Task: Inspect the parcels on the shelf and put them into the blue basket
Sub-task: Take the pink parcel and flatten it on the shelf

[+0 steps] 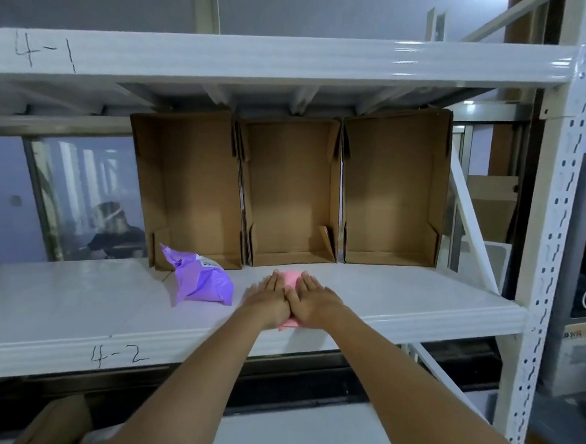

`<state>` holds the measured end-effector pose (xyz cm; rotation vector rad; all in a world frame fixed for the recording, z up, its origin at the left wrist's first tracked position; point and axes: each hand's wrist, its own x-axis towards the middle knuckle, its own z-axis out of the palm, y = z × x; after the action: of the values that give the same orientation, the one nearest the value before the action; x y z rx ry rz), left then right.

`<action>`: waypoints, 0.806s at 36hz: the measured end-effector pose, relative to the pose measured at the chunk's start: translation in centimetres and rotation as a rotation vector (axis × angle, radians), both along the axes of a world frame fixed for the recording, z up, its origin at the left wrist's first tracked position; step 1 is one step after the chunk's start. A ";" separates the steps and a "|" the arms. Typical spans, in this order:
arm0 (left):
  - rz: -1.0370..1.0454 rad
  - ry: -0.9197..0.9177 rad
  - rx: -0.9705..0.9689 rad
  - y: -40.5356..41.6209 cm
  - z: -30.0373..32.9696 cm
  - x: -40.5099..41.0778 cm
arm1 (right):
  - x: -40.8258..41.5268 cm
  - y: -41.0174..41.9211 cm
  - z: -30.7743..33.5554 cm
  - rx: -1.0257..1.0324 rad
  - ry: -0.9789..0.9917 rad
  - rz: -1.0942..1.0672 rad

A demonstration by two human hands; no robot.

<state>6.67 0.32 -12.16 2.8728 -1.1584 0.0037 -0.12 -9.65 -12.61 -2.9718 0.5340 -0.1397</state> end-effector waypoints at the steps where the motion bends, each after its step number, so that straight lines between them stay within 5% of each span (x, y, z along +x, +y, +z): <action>1: 0.004 0.001 0.001 -0.2 0.0 0.3 | 0.2 -0.1 0.1 0.000 0.007 -0.003; 29: 0.045 0.105 0.073 -1.7 0.2 2.3 | 1.8 -1.1 0.8 0.018 0.104 -0.010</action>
<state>9.01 -1.41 -11.96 2.9211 -1.0978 -0.1899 1.67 -10.75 -11.79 -2.9715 0.5593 0.0191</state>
